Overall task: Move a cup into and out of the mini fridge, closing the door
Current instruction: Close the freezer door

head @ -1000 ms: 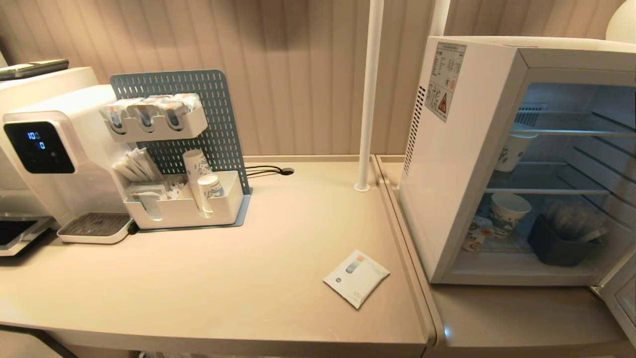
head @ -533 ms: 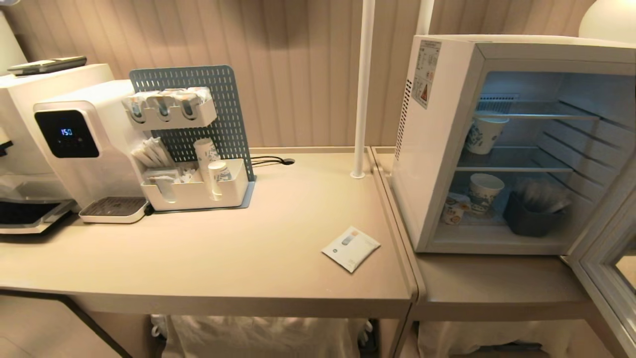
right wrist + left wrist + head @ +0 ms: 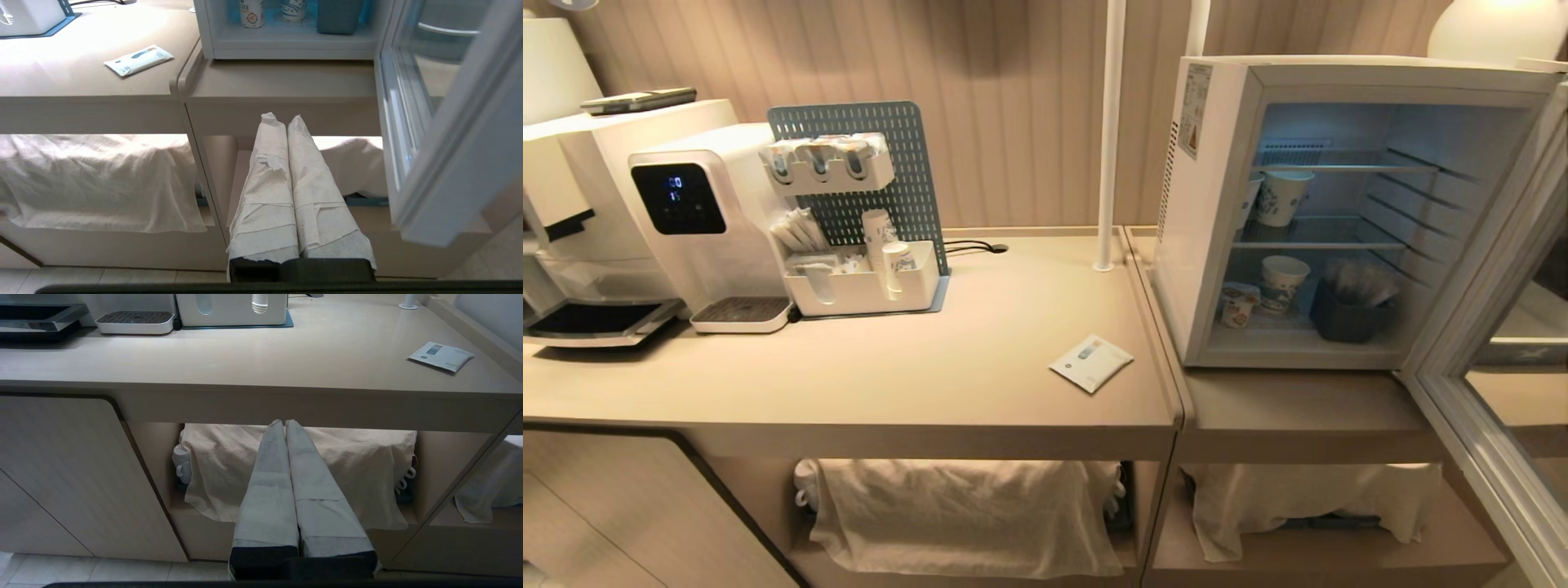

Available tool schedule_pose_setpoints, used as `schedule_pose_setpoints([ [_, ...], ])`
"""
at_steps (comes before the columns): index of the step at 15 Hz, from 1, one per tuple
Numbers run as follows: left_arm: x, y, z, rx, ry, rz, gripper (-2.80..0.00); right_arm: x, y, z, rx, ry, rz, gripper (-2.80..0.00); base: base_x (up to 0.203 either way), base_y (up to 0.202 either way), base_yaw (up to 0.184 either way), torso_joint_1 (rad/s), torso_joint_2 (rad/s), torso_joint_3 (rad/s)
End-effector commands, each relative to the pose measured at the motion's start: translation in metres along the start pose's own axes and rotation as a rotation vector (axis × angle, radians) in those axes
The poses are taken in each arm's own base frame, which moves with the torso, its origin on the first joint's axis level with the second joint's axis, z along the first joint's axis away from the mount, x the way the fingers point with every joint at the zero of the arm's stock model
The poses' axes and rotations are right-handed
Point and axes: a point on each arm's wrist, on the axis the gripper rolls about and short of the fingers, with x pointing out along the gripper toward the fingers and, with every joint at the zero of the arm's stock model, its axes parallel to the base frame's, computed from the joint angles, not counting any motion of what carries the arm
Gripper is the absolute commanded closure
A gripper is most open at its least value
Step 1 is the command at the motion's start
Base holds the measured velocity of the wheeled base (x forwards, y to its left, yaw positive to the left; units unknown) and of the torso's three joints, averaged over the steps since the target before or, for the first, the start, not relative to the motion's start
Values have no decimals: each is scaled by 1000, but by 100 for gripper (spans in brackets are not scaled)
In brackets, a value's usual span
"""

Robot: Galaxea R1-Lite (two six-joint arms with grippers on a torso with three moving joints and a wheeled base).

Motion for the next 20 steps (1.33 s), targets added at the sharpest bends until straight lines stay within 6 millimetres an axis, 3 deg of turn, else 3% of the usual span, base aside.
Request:
schedule_pose_setpoints([
  [1, 0, 0, 0, 0, 1, 1, 0, 0, 0, 0, -1, 3, 0, 0, -98, 0, -1, 5, -6, 3],
  [20, 0, 0, 0, -2, 3, 1, 0, 0, 0, 0, 4, 3, 0, 0, 0, 0, 0, 0, 0, 0],
])
